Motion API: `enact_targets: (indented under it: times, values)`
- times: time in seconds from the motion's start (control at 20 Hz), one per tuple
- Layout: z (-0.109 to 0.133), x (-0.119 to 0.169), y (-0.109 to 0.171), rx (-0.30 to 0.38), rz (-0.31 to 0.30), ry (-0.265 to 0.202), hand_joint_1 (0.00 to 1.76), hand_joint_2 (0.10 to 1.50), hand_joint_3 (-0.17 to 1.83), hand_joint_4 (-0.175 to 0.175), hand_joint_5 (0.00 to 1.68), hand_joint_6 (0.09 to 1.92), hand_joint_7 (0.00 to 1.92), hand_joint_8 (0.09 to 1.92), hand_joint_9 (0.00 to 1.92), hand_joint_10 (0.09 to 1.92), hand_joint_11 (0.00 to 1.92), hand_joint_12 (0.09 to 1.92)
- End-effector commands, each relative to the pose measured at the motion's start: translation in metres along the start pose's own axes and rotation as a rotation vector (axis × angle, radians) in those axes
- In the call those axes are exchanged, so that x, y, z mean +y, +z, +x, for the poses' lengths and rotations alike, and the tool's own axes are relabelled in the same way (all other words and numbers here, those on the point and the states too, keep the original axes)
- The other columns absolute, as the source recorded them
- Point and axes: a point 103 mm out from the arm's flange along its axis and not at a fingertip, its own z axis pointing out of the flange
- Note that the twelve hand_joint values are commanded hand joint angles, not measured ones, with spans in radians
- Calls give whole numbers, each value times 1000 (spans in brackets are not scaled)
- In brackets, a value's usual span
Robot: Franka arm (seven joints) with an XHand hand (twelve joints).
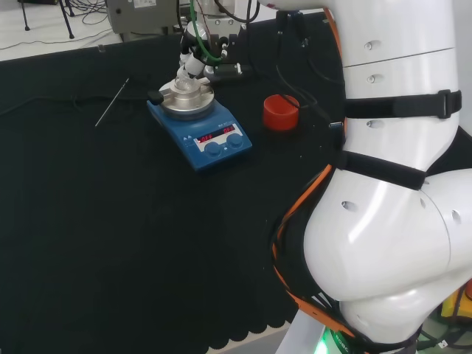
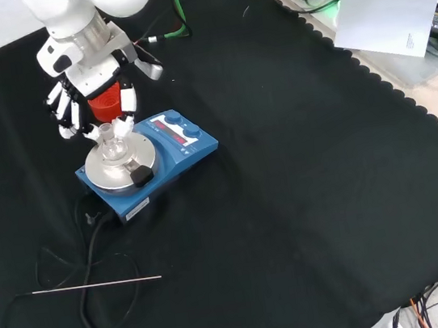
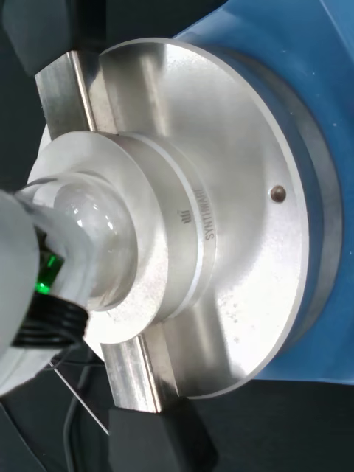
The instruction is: Place the round-bottom flask on the heater.
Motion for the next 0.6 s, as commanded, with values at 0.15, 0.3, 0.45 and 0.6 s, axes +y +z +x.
enact_targets:
  times: [0.15, 0.3, 0.45, 0.6]
  values:
    - [2, -1, 0, 1, -5, 1, 1095, 663, 773, 175, 1134, 966, 522, 653, 681, 618, 308, 1307]
    - [3, -3, -12, 28, -1, -5, 1089, 684, 743, 175, 1120, 972, 517, 655, 677, 621, 309, 1307]
    - [4, -5, -10, 66, -5, -19, 1068, 789, 557, 175, 1084, 951, 478, 672, 648, 642, 297, 1312]
    - [4, -6, -10, 91, -9, -31, 1039, 938, 303, 175, 1023, 974, 445, 695, 617, 673, 283, 1321]
